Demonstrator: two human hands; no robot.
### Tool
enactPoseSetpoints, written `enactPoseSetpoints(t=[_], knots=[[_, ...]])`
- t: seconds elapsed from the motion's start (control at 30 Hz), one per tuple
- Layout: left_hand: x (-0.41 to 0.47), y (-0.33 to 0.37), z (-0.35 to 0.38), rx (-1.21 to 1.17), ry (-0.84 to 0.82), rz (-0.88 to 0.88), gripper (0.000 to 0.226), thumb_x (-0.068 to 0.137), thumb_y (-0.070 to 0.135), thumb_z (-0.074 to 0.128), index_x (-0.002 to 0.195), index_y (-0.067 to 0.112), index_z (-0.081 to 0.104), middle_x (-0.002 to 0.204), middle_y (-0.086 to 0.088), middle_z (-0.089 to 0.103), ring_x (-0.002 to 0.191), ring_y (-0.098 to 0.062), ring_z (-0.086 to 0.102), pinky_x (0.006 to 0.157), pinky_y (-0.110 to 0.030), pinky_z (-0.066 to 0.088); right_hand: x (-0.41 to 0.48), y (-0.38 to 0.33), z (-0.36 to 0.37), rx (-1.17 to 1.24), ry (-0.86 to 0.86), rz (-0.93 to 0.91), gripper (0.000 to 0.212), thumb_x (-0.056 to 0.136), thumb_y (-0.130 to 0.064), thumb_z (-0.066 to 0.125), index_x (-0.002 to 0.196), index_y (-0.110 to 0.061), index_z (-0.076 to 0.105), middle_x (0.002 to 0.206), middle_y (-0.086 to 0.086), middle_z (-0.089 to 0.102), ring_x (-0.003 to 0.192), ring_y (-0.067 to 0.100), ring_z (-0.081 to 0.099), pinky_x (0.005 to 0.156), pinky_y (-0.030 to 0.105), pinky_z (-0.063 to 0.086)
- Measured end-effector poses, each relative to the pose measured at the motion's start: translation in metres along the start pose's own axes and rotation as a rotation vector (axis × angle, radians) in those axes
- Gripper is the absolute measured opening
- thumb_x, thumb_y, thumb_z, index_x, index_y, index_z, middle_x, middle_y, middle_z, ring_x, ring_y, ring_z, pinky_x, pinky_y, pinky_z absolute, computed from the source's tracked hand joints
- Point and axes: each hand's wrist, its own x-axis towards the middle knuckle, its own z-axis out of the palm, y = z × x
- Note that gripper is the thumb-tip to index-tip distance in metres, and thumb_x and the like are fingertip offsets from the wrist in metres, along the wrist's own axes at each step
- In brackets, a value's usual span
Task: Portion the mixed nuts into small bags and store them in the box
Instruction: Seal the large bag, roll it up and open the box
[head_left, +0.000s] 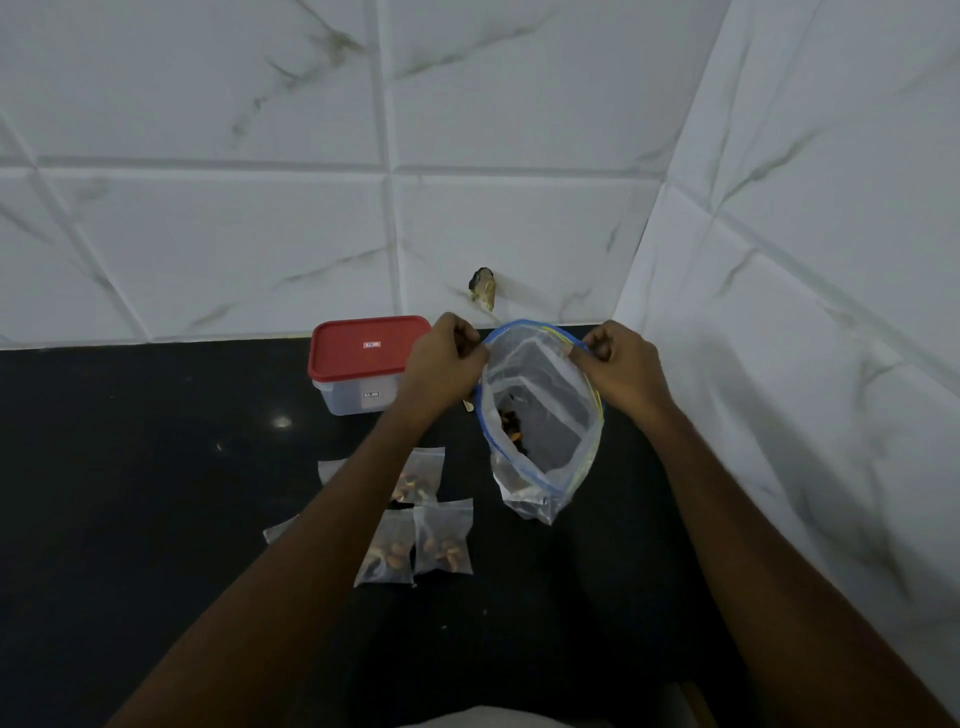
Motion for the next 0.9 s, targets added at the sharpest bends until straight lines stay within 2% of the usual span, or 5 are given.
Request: enactPoseSetpoints(t=[0.13,0.3,0.53,0.63,0.9], knots=[[-0.016,-0.007,-0.013,-0.291,-0.361,-0.359,0.032,0.090,0.032,0.067,0.110,0.009,0.057,0.095,-0.011,0.068,0.073,-0.018,0.068,0.065,-0.029,0.058,-0.017,0.004,-0.014,0.235,-0.256,0.252,0.039,0.083,-0.045,0.074,0.106,-0.018,0.057,0.096,0.005,0.066,0.085,0.018,0.065,0.065,0.034,0.055],[-0.025,-0.015,-0.012,-0.377,-0.580,-0.400,0.027,0.084,0.018,0.073,0.108,0.009,0.063,0.103,-0.011,0.070,0.091,-0.020,0.068,0.086,-0.035,0.056,-0.033,0.010,-0.032,0.327,-0.479,0.230,0.012,0.090,-0.015,0.070,0.097,-0.015,0.061,0.088,0.007,0.069,0.077,0.017,0.064,0.066,0.026,0.055],[-0.026,0.002,0.014,-0.600,-0.472,-0.377,0.027,0.084,0.019,0.072,0.106,0.007,0.061,0.097,-0.010,0.069,0.086,-0.022,0.071,0.077,-0.033,0.059,-0.034,-0.001,-0.007,0.253,-0.124,0.135,0.014,0.087,-0.008,0.070,0.100,-0.008,0.063,0.079,0.011,0.064,0.052,0.016,0.061,0.045,0.027,0.054],[-0.027,0.006,0.019,-0.582,-0.467,-0.378,0.036,0.085,0.020,0.072,0.115,0.008,0.058,0.104,-0.010,0.068,0.084,-0.021,0.071,0.074,-0.032,0.059,-0.034,-0.002,-0.001,0.205,-0.067,0.087,0.014,0.088,-0.012,0.066,0.102,-0.013,0.064,0.086,0.011,0.065,0.062,0.019,0.065,0.045,0.027,0.054],[-0.025,0.009,0.026,-0.467,-0.446,-0.320,0.023,0.091,0.031,0.065,0.105,0.012,0.061,0.096,-0.006,0.068,0.074,-0.015,0.070,0.066,-0.027,0.059,-0.036,-0.002,-0.016,0.199,-0.584,0.127,0.056,0.091,-0.018,0.069,0.139,-0.033,0.044,0.096,0.008,0.068,0.078,0.018,0.068,0.061,0.030,0.058]])
